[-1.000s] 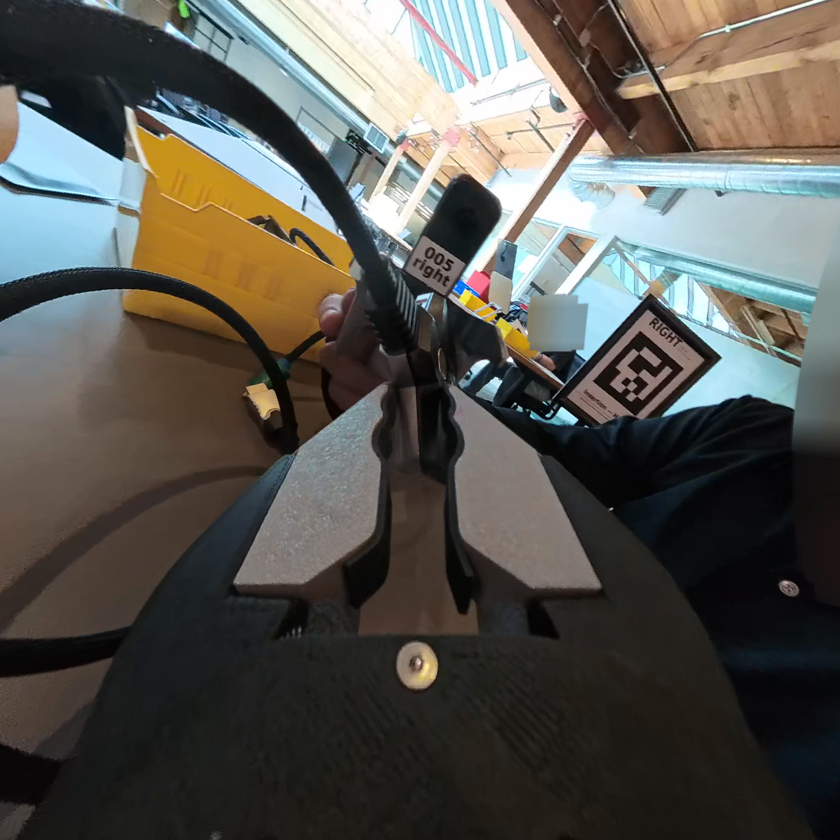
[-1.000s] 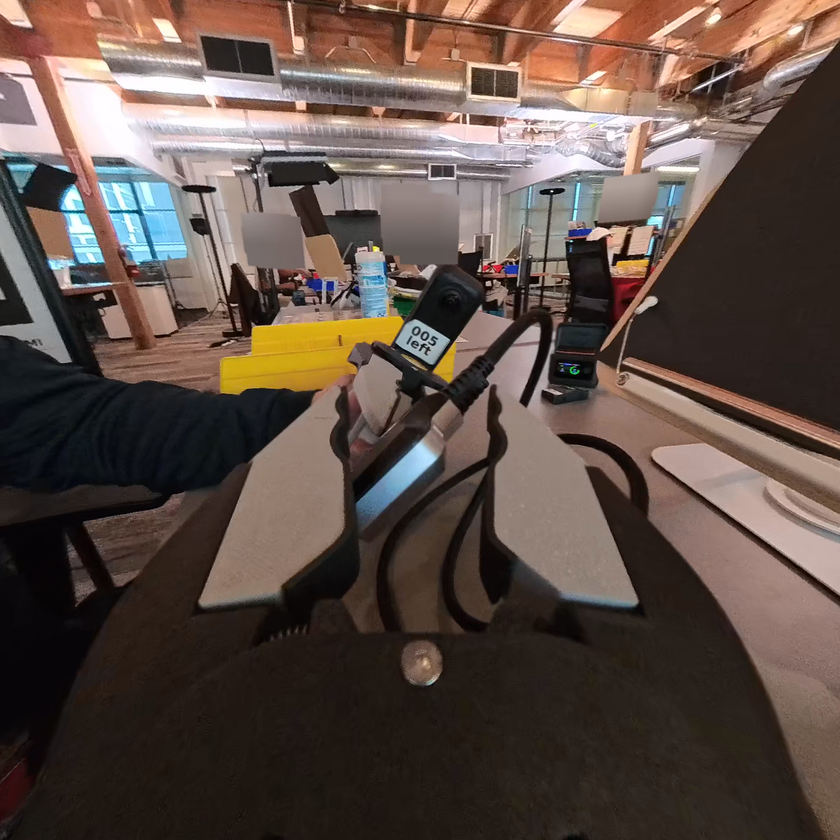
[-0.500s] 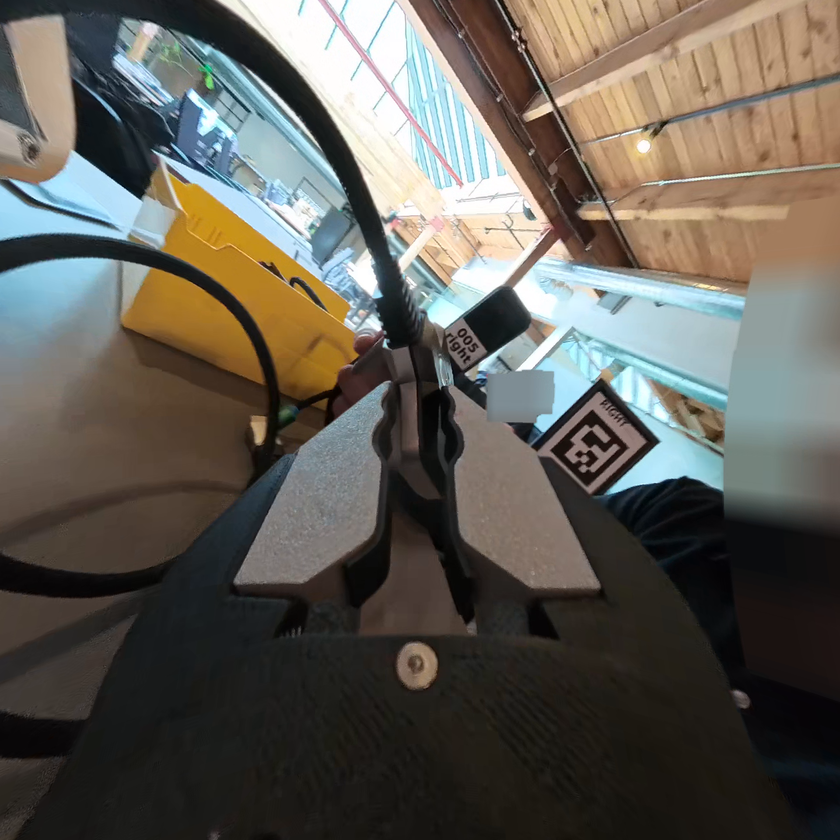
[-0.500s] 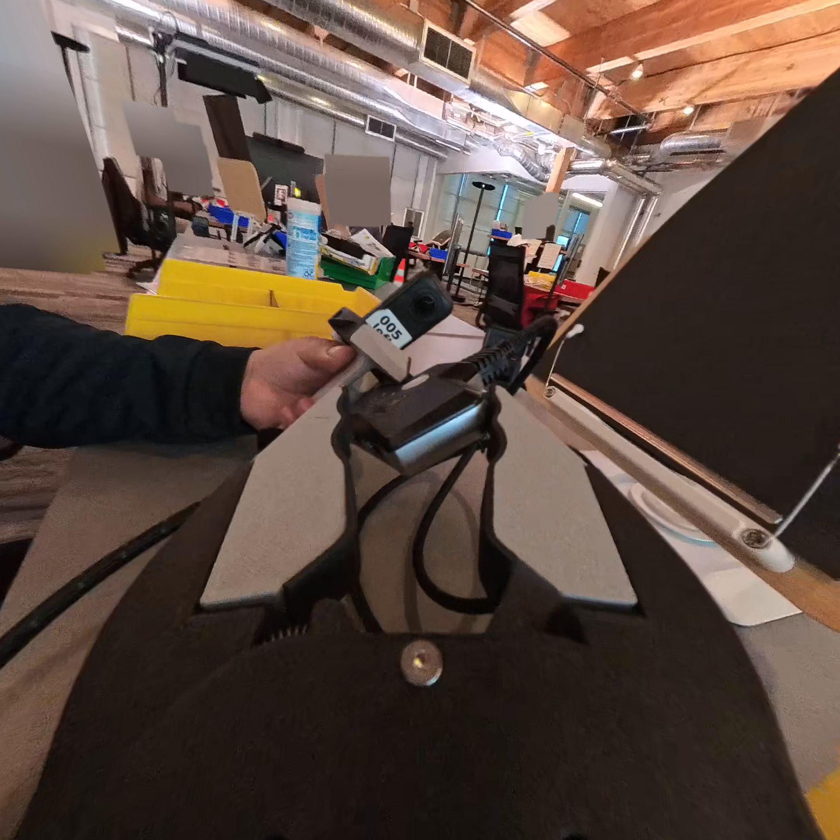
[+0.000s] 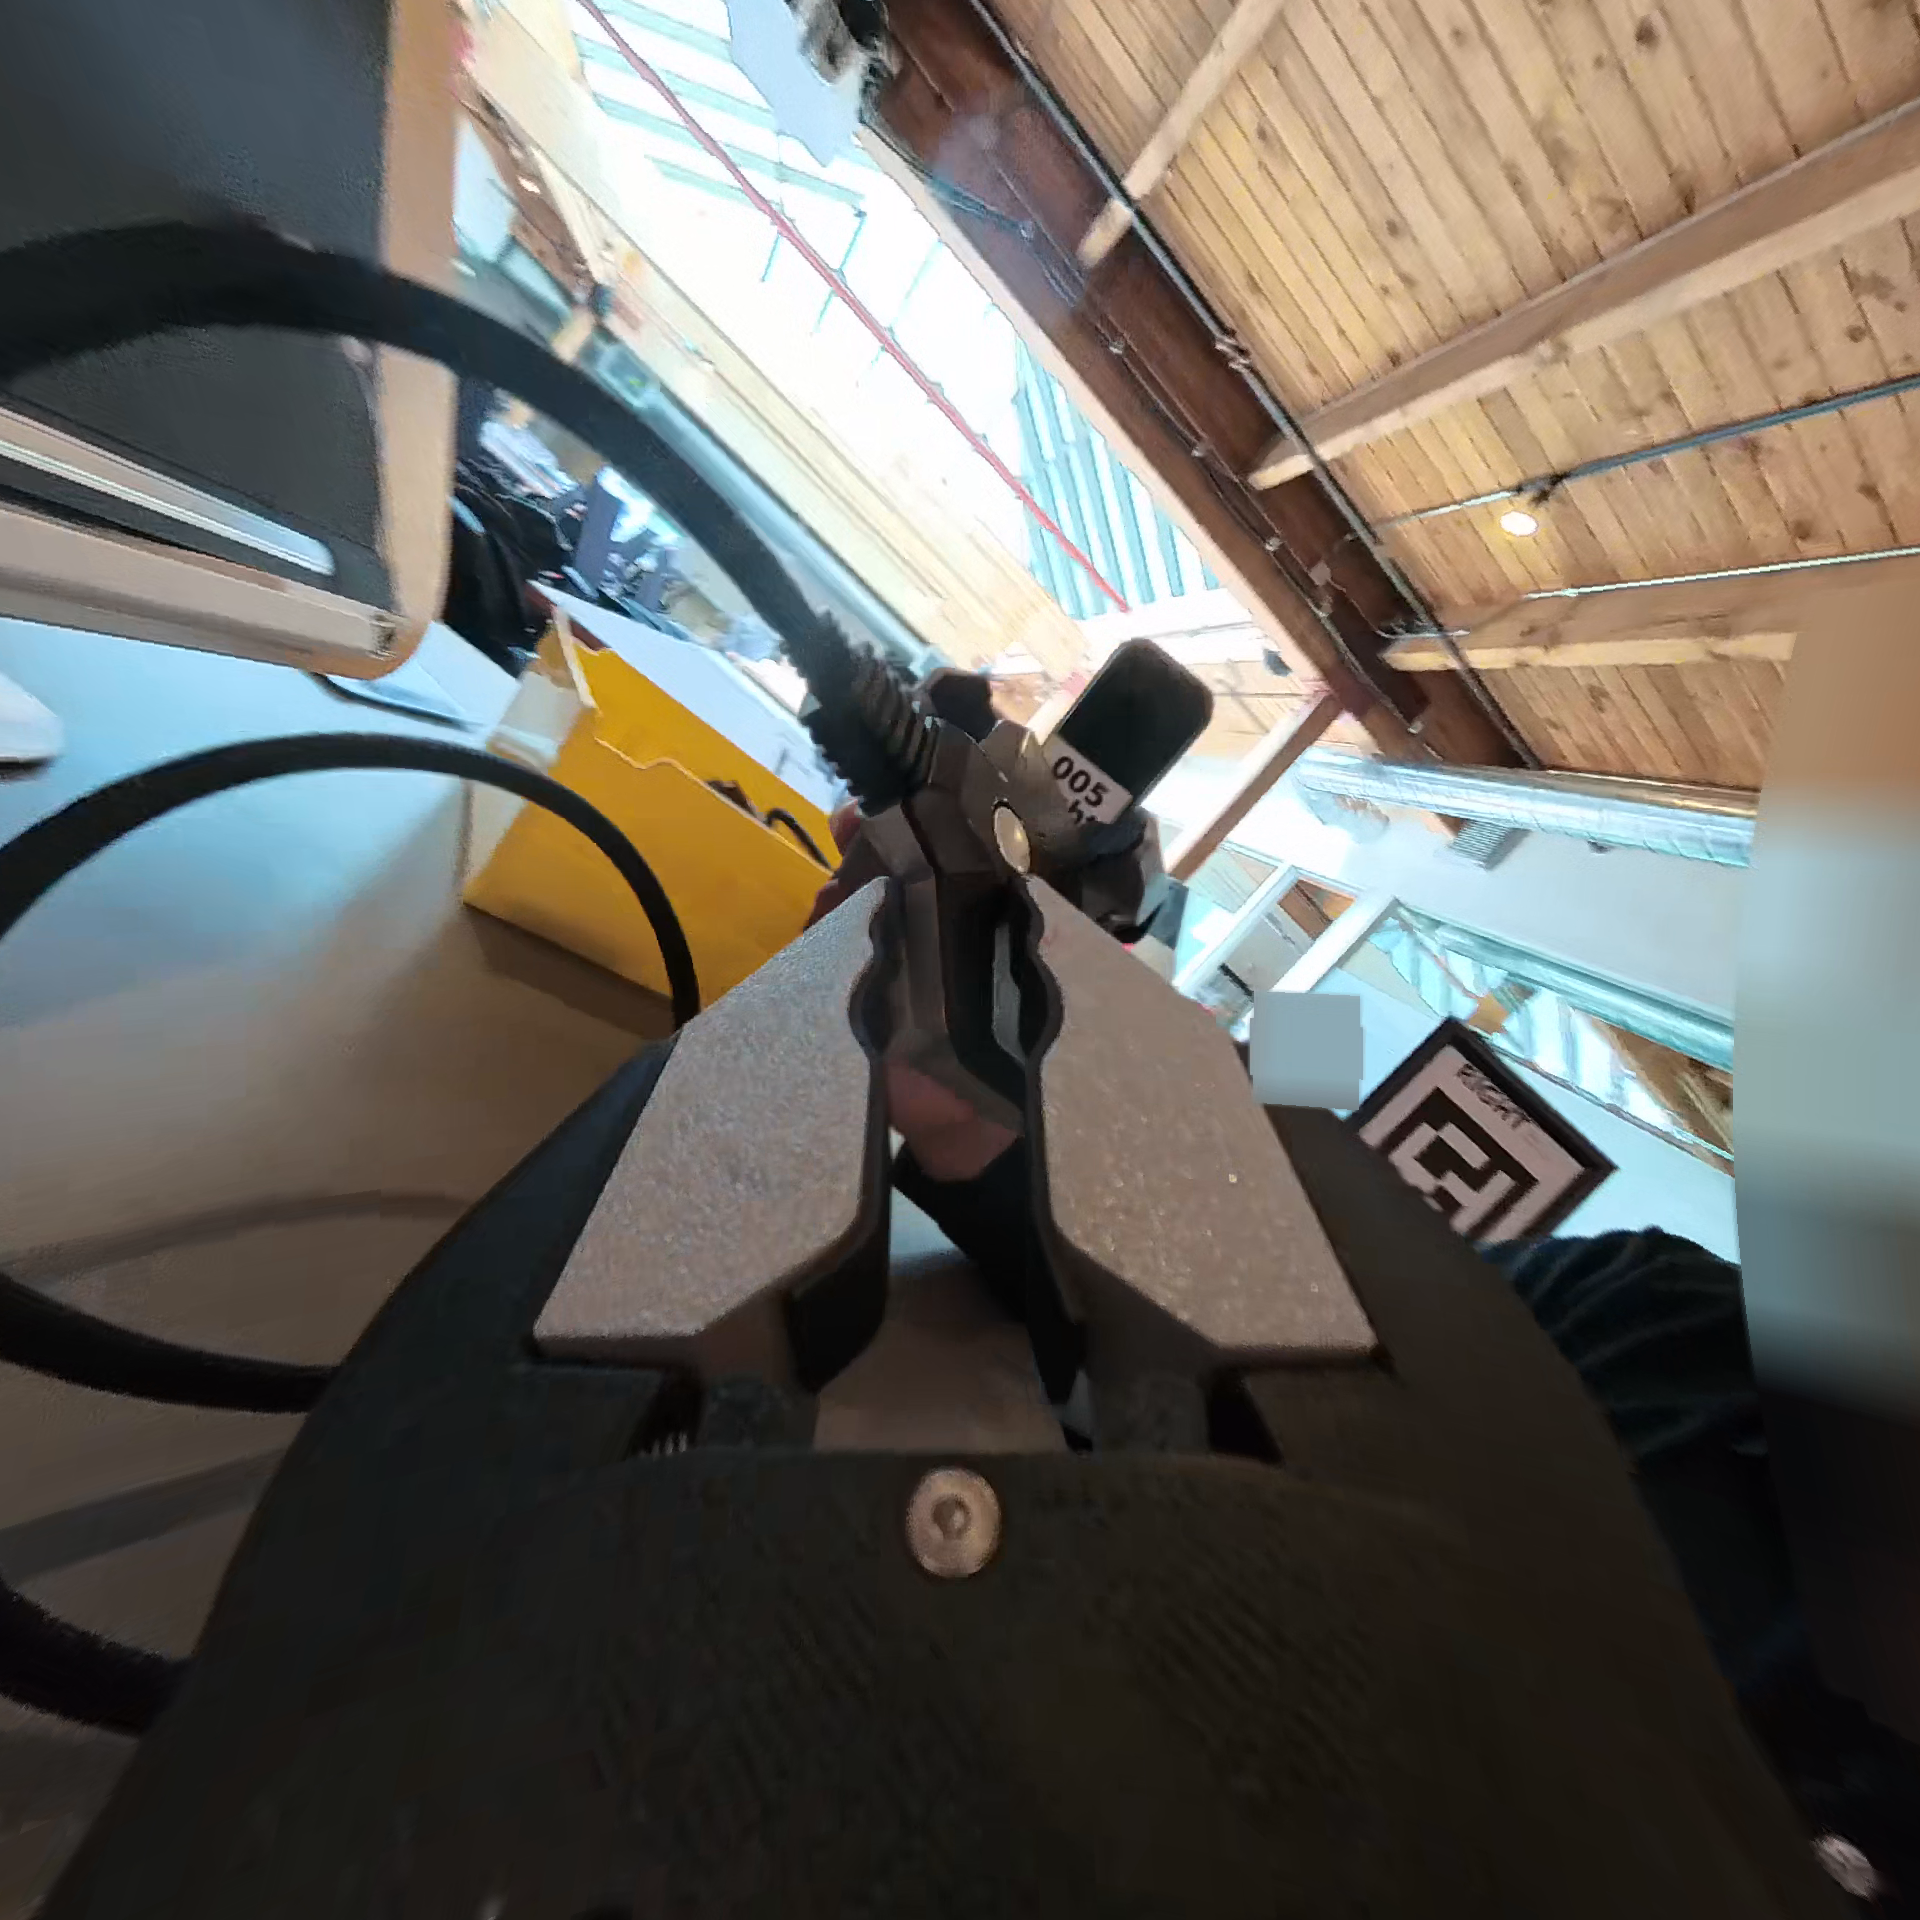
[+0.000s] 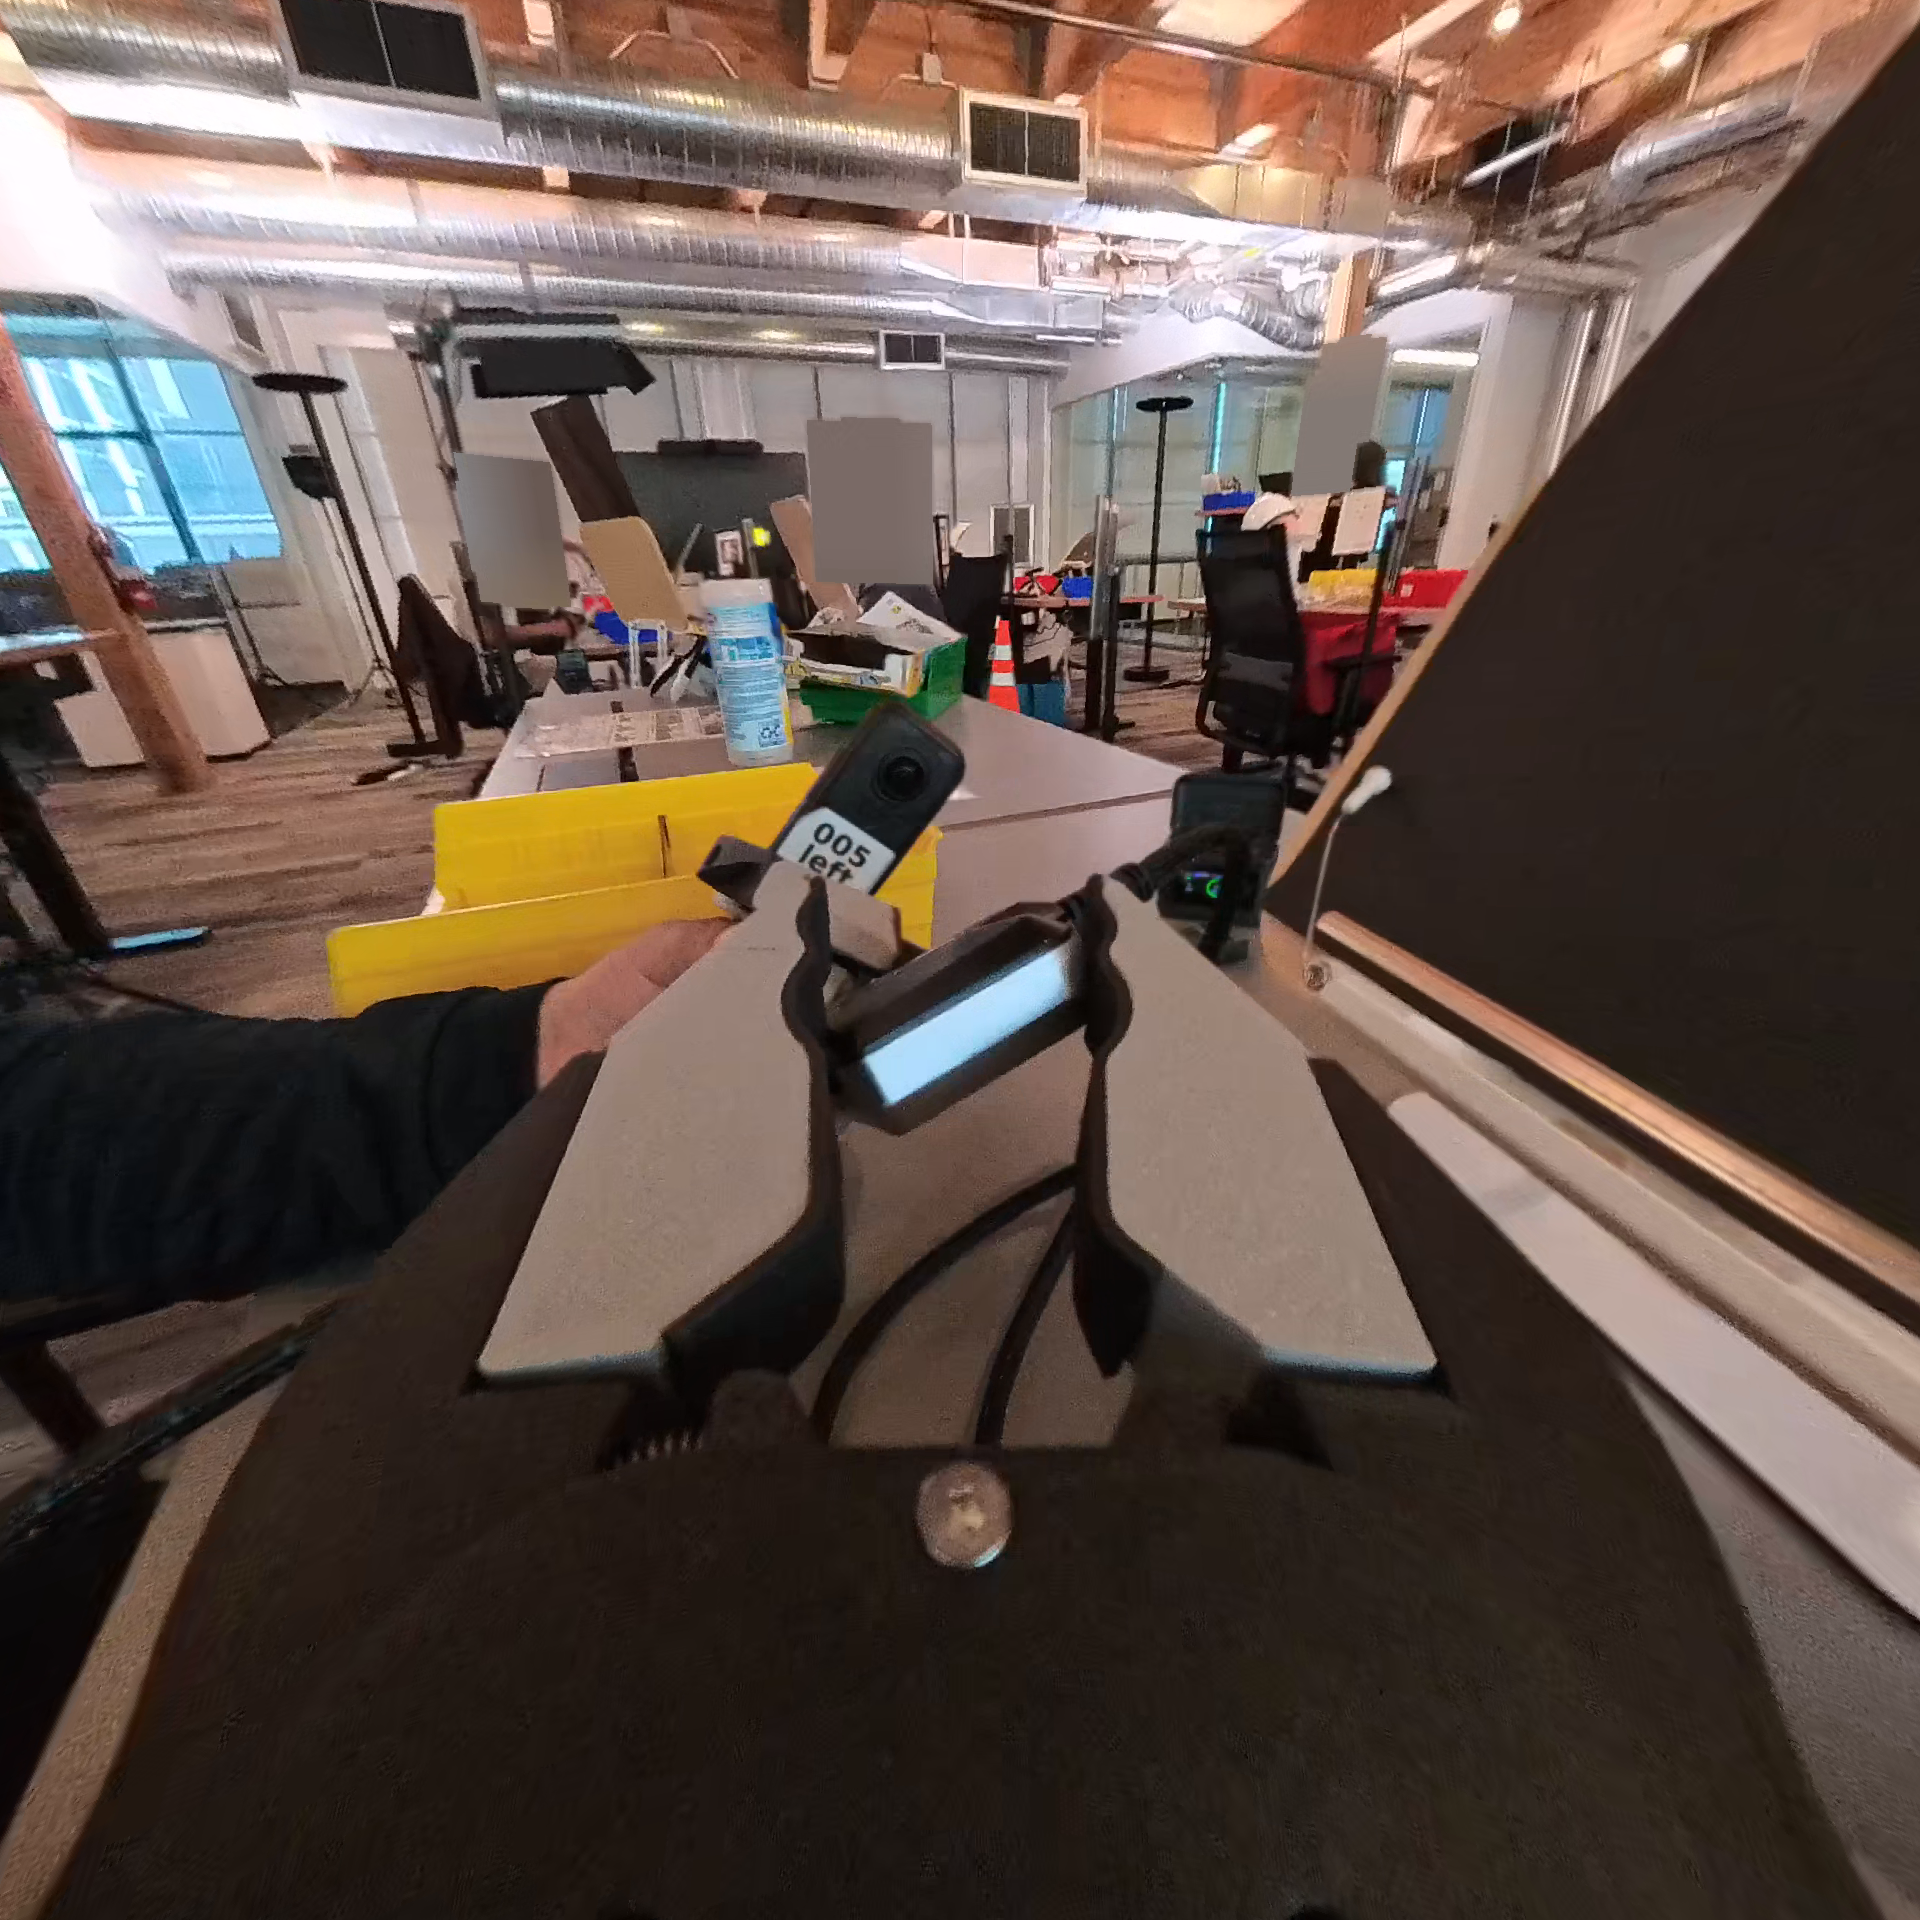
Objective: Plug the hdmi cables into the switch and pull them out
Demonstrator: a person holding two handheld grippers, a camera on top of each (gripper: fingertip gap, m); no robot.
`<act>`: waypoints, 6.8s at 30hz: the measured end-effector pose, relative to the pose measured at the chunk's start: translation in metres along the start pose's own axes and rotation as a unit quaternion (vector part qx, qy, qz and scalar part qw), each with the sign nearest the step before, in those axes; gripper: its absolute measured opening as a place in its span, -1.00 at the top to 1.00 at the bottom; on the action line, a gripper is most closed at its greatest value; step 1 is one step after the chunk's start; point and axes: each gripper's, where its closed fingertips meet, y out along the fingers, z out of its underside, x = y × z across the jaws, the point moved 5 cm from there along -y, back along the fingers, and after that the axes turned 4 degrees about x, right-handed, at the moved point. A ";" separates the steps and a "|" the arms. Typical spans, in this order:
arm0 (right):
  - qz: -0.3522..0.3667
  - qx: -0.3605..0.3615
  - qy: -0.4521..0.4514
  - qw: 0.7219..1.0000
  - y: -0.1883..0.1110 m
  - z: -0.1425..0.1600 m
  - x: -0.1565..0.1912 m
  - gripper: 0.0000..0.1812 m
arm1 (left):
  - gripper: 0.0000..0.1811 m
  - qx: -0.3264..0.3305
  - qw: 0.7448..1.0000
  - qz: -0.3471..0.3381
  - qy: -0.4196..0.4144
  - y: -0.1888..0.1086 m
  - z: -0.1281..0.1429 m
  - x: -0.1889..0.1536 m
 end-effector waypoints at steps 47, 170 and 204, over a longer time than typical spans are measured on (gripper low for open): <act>-0.053 -0.082 0.333 0.938 -0.032 0.025 -0.040 1.00 | 0.55 0.326 0.401 -0.446 0.731 0.030 0.075 0.062; -0.024 0.145 -0.135 0.980 -0.001 0.046 0.028 0.78 | 0.78 0.275 0.719 -0.344 0.538 0.011 0.031 0.012; 0.014 0.181 -0.323 0.929 -0.008 0.035 0.043 0.83 | 0.78 0.322 0.743 -0.306 0.500 0.024 0.046 0.003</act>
